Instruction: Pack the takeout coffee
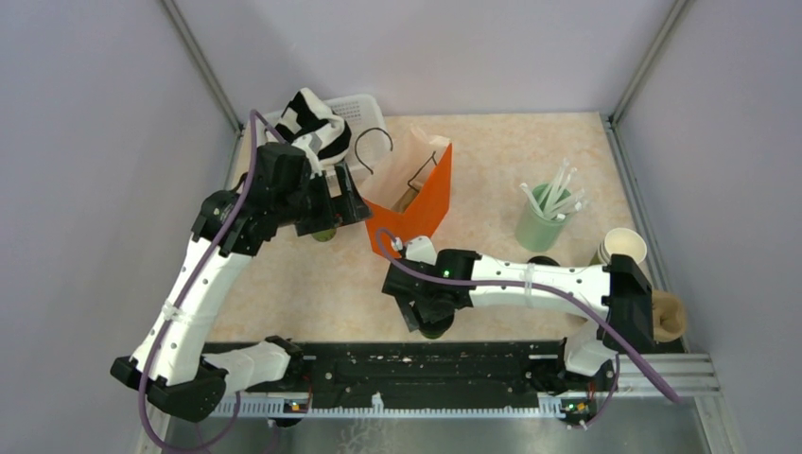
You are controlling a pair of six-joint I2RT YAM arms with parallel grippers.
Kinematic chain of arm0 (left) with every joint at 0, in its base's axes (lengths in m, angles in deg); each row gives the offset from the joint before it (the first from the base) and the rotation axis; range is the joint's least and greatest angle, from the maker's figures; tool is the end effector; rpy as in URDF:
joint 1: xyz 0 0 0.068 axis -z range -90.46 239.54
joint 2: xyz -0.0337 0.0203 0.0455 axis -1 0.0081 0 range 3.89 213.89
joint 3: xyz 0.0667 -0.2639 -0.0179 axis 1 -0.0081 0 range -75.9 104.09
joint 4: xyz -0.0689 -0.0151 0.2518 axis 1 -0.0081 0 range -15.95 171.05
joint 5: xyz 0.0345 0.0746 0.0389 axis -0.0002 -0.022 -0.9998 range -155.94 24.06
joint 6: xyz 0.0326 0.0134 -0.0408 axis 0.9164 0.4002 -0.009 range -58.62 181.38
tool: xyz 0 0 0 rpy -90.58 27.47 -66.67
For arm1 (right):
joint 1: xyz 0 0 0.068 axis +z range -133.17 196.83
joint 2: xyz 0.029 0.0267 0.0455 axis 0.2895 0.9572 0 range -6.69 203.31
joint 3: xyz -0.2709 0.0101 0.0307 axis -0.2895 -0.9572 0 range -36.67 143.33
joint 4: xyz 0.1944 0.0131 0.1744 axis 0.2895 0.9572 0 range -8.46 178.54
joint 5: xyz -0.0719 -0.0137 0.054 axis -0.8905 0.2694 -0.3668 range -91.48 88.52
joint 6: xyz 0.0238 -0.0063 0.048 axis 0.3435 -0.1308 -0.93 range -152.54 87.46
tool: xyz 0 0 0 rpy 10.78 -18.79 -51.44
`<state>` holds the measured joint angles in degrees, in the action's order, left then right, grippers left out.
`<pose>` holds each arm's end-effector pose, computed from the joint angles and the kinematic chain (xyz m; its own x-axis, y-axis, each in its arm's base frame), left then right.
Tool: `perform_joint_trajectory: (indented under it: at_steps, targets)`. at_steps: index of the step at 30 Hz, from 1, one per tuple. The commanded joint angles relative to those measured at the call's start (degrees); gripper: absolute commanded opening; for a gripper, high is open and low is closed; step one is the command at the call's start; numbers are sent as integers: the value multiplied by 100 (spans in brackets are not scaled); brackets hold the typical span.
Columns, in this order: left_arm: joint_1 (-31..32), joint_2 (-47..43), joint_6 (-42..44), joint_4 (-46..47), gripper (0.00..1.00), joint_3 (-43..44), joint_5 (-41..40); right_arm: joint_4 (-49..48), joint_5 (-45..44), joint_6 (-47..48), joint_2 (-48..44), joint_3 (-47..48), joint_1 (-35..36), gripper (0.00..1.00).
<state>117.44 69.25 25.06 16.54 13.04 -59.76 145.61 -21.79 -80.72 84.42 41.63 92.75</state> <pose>0.1689 -0.0939 0.4348 -0.7846 -0.2508 -0.5670 0.0899 0.8589 -0.5042 0.0854 0.2897 0.2770 -0.8215 -0.4030 -0.4033 -0.4173 0.9070 -0.0563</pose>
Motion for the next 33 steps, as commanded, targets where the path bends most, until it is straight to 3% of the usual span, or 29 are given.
perform_joint_trajectory:
  at_steps: [1, 25, 33]
  targets:
    - [-19, 38, 44, 207, 98, 18, 89, -194, -95, 27, -195, -5, -41, 84]
    - [-20, 177, 61, -90, 99, 15, 62, -273, 6, 34, -56, -129, -68, 85]
    - [-14, 59, -558, -25, 99, -291, 364, -262, -22, 38, -75, -177, -65, 75]
